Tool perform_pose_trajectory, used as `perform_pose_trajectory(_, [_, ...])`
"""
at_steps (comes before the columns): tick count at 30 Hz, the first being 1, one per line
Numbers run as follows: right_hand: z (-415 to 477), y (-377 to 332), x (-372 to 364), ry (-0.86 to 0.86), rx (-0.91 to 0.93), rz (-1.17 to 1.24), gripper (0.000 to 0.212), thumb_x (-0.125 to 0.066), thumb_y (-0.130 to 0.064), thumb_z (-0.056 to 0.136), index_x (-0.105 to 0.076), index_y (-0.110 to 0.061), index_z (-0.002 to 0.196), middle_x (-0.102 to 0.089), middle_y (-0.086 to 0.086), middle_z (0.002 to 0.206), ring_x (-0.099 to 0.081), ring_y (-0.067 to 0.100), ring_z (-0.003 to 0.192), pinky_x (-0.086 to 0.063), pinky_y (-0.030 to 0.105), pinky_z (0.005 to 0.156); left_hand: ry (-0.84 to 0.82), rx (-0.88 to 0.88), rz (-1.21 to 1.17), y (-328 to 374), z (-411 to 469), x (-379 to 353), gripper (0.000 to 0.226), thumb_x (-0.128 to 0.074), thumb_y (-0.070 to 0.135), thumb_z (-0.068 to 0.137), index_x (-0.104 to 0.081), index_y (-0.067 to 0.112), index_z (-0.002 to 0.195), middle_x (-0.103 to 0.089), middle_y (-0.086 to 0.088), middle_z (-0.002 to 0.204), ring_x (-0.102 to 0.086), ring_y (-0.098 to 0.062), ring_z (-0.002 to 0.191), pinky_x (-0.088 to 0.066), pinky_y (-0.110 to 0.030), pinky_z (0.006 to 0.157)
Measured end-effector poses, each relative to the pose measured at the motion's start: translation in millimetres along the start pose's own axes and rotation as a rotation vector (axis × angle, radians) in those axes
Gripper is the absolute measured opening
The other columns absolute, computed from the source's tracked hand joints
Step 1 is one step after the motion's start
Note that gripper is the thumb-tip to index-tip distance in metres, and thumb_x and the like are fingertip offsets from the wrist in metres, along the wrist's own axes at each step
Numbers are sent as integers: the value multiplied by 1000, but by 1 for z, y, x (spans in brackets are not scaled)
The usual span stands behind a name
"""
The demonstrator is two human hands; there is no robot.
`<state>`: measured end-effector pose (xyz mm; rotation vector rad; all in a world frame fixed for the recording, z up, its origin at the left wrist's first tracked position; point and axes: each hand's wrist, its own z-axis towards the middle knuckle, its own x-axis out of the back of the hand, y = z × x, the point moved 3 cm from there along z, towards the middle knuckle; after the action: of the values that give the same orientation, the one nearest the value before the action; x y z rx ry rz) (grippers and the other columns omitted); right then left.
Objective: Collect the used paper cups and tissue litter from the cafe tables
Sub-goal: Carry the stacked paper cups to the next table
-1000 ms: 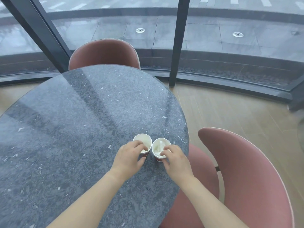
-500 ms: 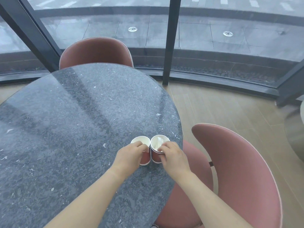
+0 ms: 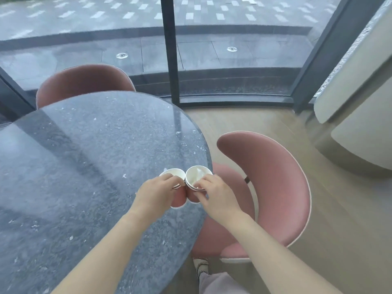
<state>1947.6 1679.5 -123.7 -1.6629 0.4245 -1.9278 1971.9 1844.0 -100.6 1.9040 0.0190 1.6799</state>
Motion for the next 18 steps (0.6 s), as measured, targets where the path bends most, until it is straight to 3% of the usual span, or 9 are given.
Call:
perform_pose_trajectory(9, [-144, -25, 42, 176, -171, -41, 10, -68, -15, 79, -68, -15, 89, -64, -2, 91, -54, 21, 88, -45, 31, 70, -18, -270, -52, 74, -82, -13, 35, -55, 5, 80, -63, 26, 106, -65, 9, 108, -62, -25, 85, -50, -40, 69])
perform_pose_trajectory(14, [-220, -15, 82, 268, -316, -33, 11, -70, -8, 77, -68, -10, 88, -64, 0, 88, -57, 23, 87, -44, 27, 77, -46, -455, -98, 132, -101, -32, 34, -60, 2, 76, -67, 29, 96, -67, 12, 99, -59, -15, 74, -42, -24, 61])
perform_pose_trajectory(18, [-278, -5, 116, 388, -458, -109, 12, -71, -10, 76, -69, -13, 86, -65, -2, 87, -56, 20, 86, -30, 14, 69, -83, -611, -94, 191, -111, -52, 37, -63, 4, 73, -66, 35, 93, -66, 17, 98, -39, -2, 60, -26, -9, 52])
